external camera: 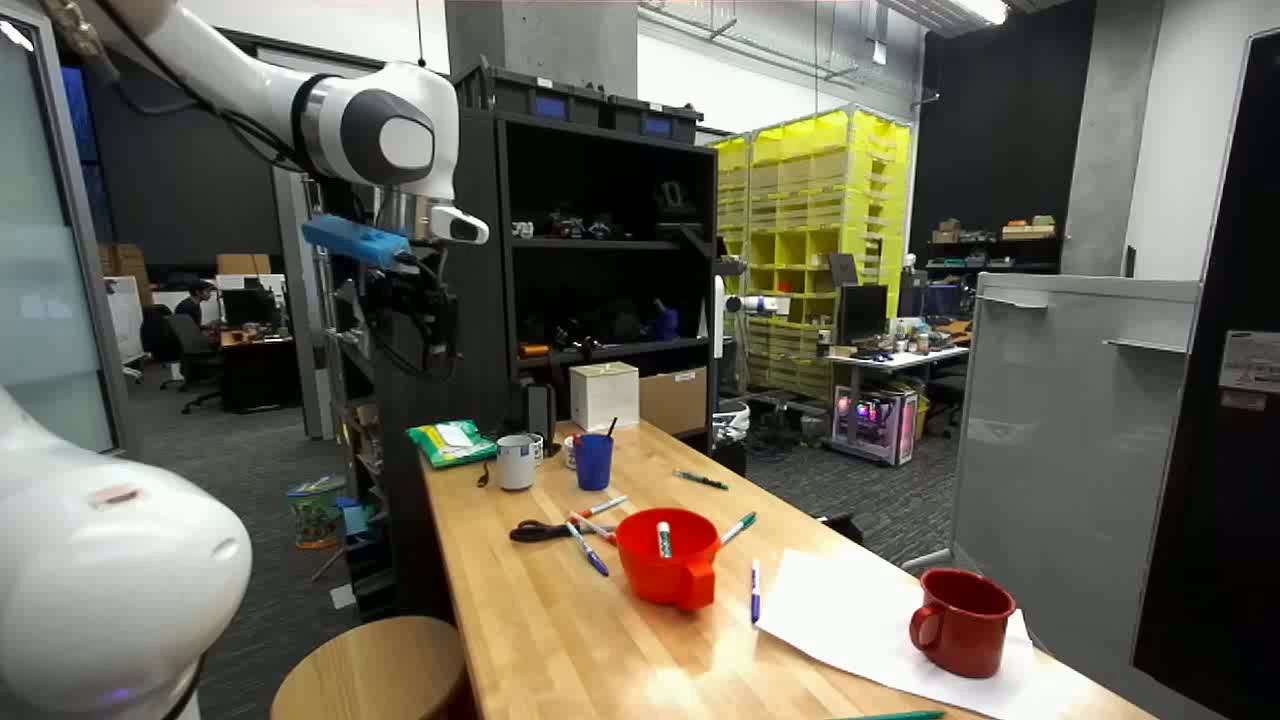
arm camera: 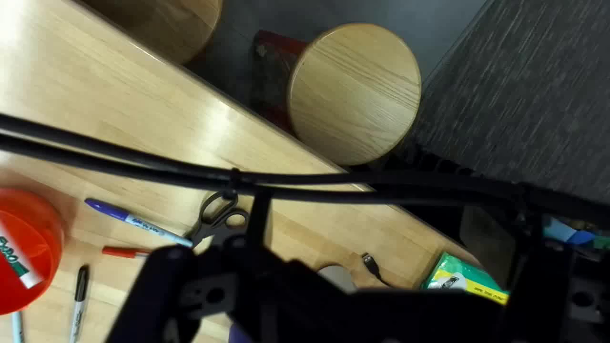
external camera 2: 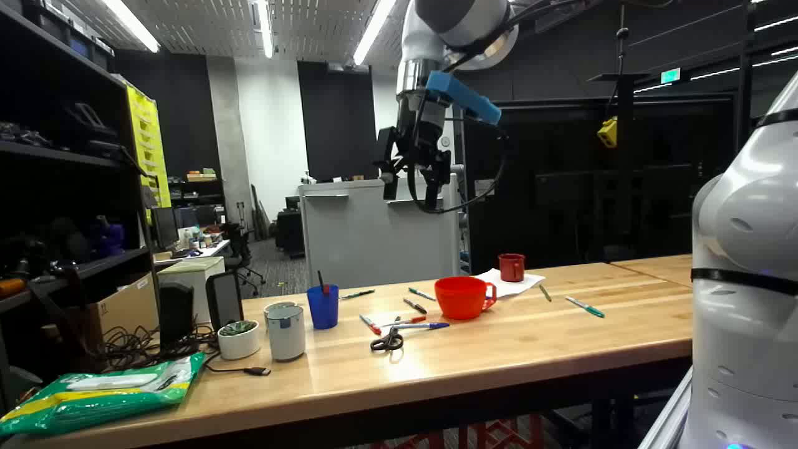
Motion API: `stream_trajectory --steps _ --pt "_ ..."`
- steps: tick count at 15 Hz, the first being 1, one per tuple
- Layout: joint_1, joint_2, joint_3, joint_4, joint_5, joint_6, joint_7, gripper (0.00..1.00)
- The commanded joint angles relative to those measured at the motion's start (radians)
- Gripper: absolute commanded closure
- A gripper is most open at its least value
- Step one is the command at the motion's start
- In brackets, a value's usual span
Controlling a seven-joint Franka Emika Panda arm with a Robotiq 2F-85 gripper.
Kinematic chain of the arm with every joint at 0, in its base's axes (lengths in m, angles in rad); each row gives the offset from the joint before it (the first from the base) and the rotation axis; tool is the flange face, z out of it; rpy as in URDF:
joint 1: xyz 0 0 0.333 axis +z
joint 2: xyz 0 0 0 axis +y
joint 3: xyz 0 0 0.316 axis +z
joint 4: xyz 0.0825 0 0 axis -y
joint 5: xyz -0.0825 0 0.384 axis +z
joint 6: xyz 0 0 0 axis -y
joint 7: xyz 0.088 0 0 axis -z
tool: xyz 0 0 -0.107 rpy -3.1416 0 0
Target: Remove the marker from the left red cup, then turn the marker to the left
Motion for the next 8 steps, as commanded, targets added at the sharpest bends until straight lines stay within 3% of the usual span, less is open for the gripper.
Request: stream_trajectory --steps 1,6,8 --pt "-0.006 0.0 0.005 0.003 0.002 -0.004 -0.002 0.0" --pt "-0.006 0.0 0.005 0.003 0.002 -0.004 -0.003 0.0" --pt "-0.005 0.02 -0.018 0.024 -0.03 -0.062 -0.082 0.0"
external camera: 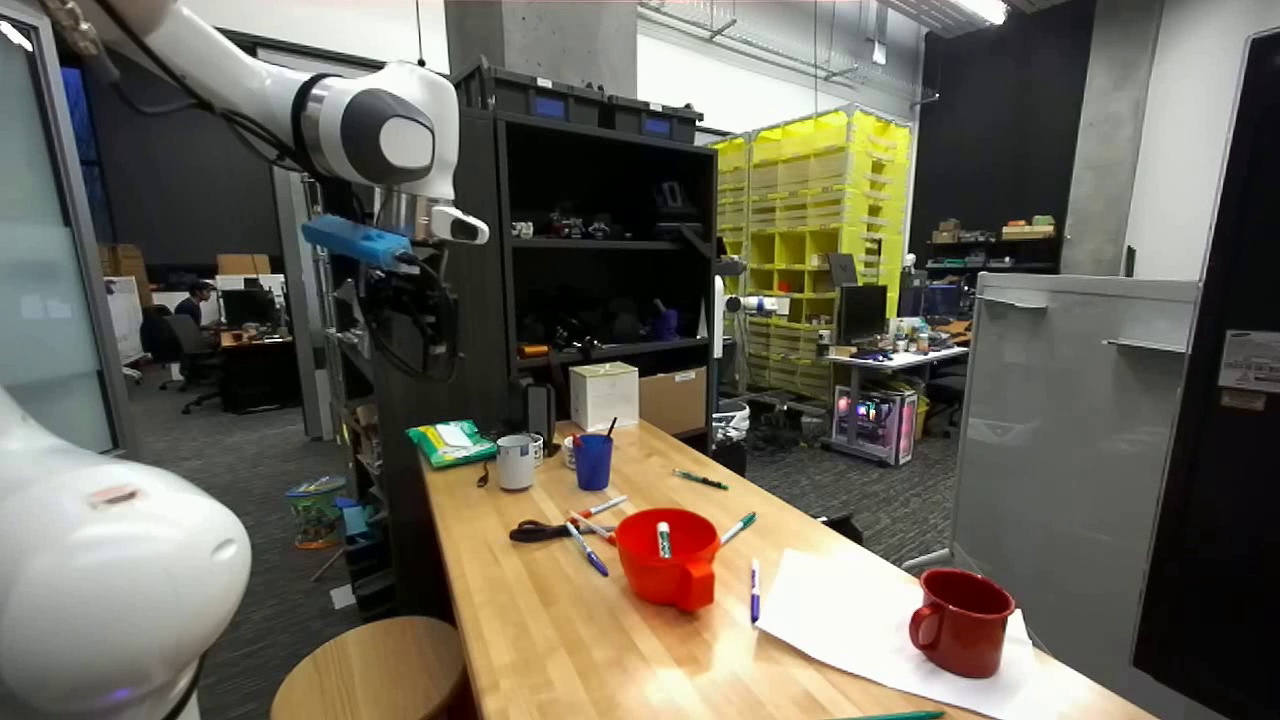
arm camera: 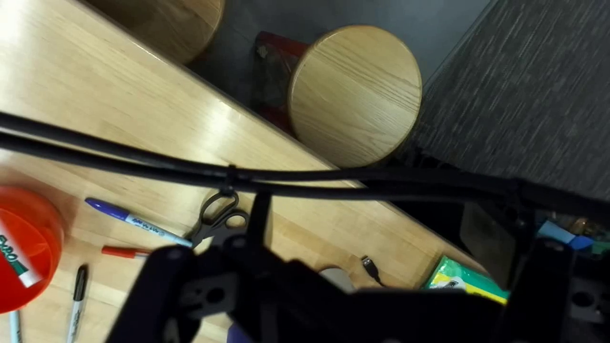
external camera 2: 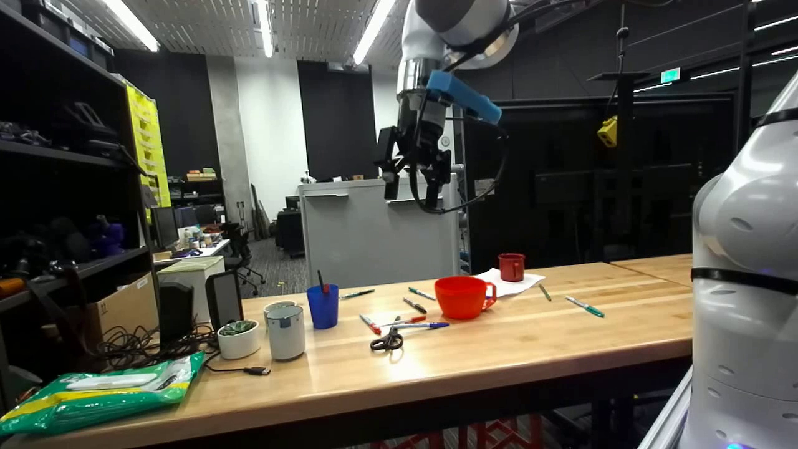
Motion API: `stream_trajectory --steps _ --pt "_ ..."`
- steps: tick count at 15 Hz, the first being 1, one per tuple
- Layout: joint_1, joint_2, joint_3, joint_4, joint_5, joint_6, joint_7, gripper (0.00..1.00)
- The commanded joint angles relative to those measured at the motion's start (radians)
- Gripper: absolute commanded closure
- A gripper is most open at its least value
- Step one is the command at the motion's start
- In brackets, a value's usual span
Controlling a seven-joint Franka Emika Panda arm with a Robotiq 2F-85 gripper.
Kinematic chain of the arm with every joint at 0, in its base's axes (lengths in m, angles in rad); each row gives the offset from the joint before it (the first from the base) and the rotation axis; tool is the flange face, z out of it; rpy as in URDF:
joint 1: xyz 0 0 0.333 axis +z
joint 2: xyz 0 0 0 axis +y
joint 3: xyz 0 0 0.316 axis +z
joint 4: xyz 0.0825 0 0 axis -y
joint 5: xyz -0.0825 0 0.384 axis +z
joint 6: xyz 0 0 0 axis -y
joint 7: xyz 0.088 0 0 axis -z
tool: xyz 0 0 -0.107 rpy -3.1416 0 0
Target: Remove the marker from the left red cup, then turn the marker to the left
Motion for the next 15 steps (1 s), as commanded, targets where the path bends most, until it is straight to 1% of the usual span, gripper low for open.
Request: stream_trajectory --steps 1,3,5,7,9,10,12,15 --pt "-0.012 0.02 -0.02 0.025 -0.064 -0.07 -0.101 0.0" --pt "-0.032 0.024 -0.029 0.031 -0.154 -0.112 -0.158 0.0" --pt "-0.055 0.025 -0.048 0.02 -0.238 -0.098 -0.208 0.0" --pt "-0.081 0.037 -0.068 0.014 -0.312 -0.05 -0.244 0.0" --pt "-0.1 0.07 -0.094 0.04 -0.316 -0.053 -0.24 0.0" --pt "-0.085 0.035 -0.084 0.009 -0.297 -0.055 -0.232 0.0" --pt "-0.099 0.054 -0.098 0.019 -0.301 -0.053 -0.239 0.0" --pt "-0.1 0.067 -0.101 0.029 -0.3 -0.052 -0.241 0.0"
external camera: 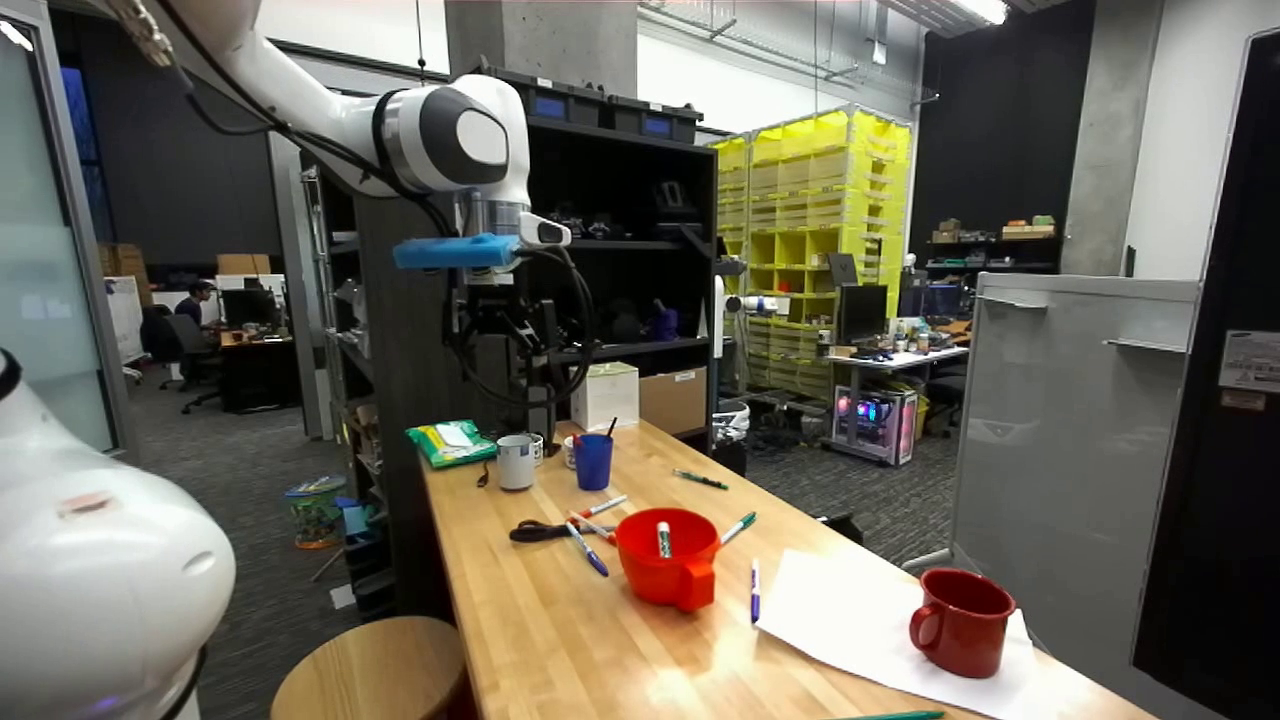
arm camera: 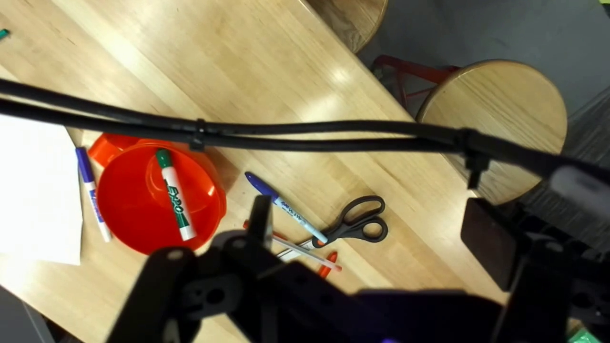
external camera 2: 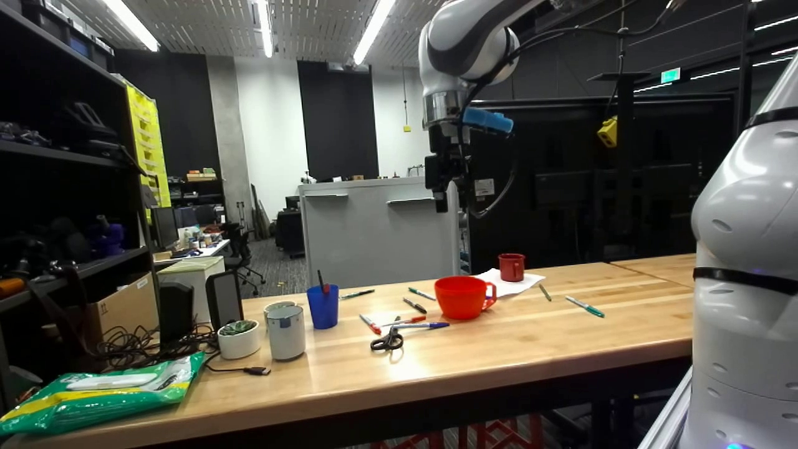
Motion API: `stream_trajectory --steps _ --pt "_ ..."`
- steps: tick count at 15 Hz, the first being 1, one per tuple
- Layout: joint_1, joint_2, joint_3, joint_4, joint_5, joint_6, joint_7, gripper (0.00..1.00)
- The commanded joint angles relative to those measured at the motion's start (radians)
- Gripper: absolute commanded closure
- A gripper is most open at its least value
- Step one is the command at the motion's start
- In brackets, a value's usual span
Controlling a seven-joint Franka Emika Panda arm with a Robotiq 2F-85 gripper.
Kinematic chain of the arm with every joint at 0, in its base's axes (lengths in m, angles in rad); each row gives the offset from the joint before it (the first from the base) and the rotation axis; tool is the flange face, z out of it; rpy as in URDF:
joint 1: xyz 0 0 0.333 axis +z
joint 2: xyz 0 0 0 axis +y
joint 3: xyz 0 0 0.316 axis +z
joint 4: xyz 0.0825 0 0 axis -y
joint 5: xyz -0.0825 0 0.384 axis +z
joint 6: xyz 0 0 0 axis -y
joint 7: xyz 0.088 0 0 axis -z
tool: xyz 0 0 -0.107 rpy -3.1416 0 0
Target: Remove the marker from the left red cup, then turn the marker to the left
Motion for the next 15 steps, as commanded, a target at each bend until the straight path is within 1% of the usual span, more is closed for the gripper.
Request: stream_trajectory --steps 1,4,12,15 --pt "0.003 0.001 0.0 0.003 -0.001 -0.003 0.001 0.0" --pt "0.003 0.001 0.0 0.004 -0.001 -0.003 0.001 0.0" --pt "-0.019 0.119 -0.125 0.048 -0.005 0.087 -0.285 0.0" --pt "-0.05 0.187 -0.149 0.058 -0.035 0.158 -0.323 0.0"
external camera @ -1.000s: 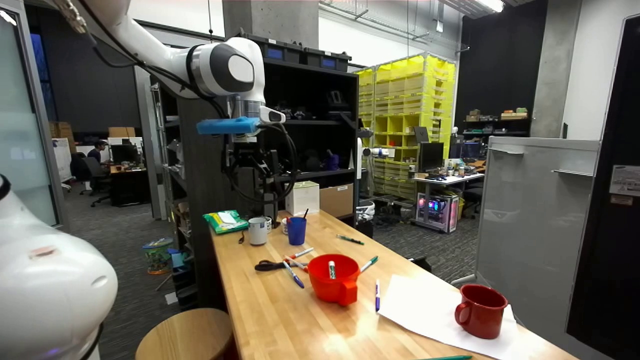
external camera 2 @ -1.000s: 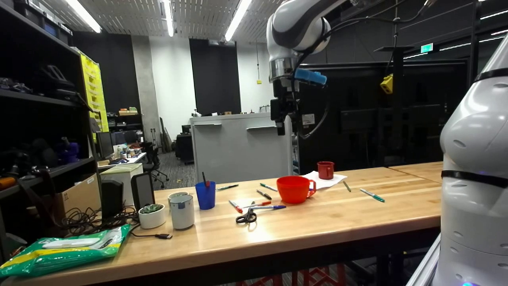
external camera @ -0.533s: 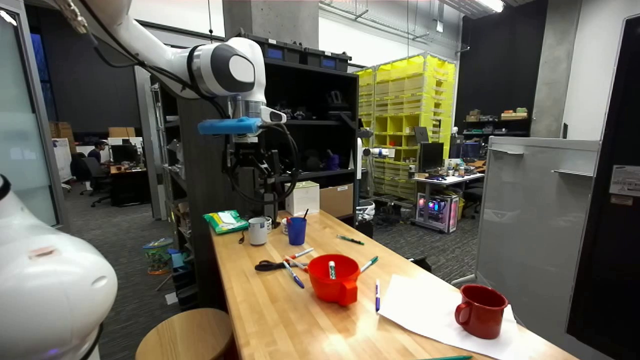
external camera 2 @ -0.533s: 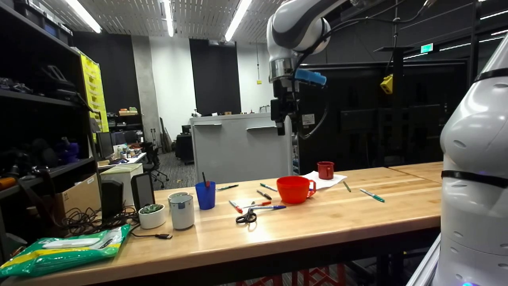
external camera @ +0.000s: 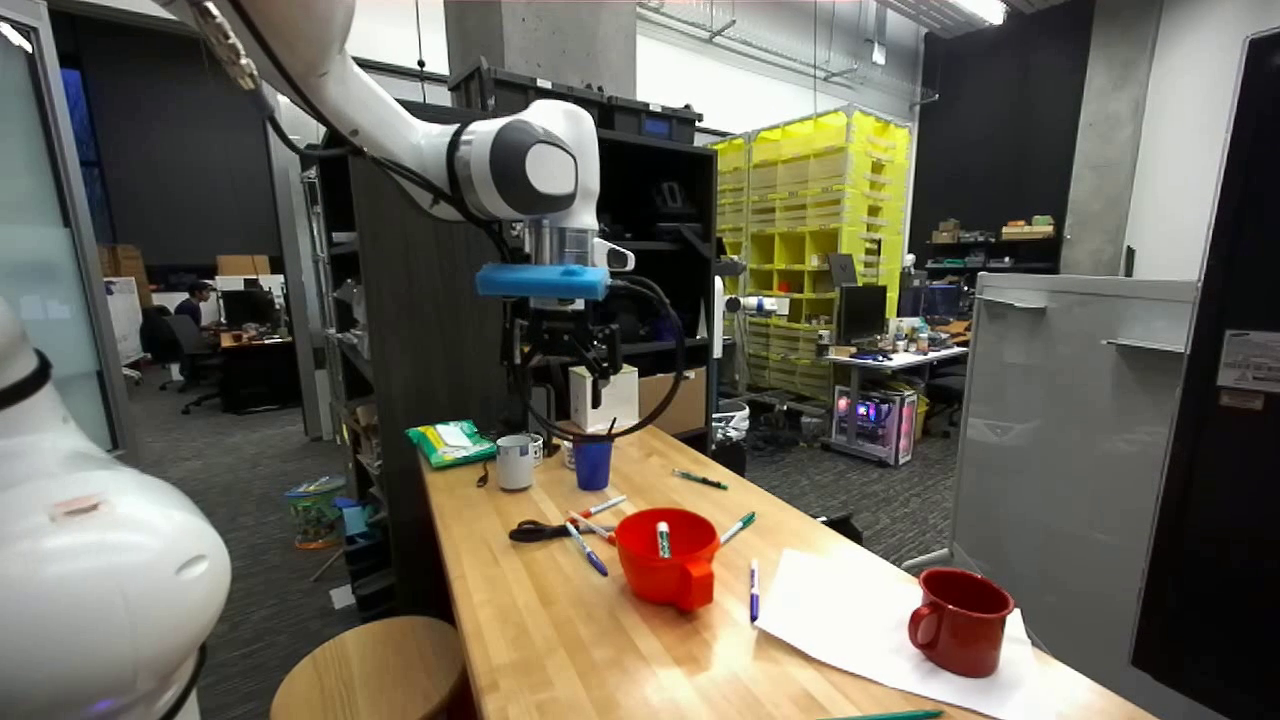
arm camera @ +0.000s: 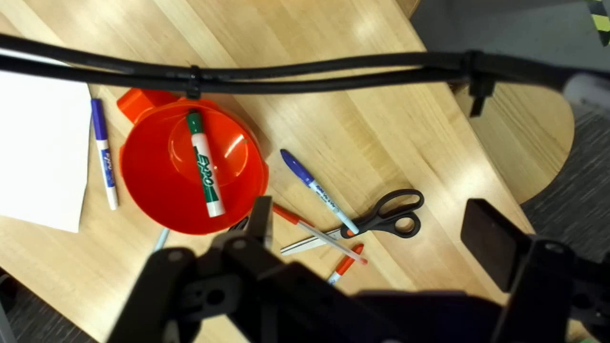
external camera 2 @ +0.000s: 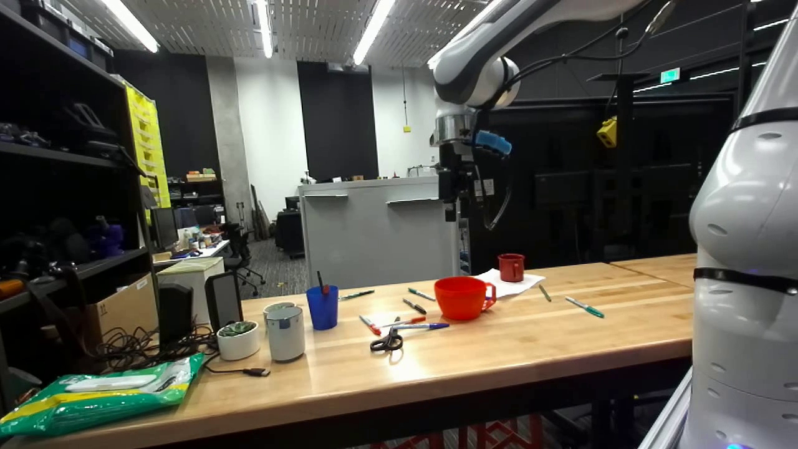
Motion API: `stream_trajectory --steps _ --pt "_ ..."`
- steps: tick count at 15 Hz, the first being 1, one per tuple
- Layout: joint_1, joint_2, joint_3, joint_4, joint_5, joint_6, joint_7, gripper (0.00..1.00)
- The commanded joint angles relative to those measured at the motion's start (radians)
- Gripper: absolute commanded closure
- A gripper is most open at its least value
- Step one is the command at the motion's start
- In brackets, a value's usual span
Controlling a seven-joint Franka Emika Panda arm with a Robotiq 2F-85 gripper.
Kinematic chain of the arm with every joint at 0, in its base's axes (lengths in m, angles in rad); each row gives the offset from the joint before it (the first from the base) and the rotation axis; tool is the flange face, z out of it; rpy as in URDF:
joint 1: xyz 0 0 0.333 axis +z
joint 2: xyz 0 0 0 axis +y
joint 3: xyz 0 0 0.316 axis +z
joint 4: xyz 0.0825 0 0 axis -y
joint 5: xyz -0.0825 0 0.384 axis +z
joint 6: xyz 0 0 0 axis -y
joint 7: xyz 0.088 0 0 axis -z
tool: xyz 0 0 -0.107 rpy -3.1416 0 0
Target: Remove the marker from the left red cup, then turn the marker to the left
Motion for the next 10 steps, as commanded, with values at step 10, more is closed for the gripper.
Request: stream_trajectory --steps 10 --pt "-0.055 0.113 -0.022 0.045 -0.016 0.049 -0.02 0.0"
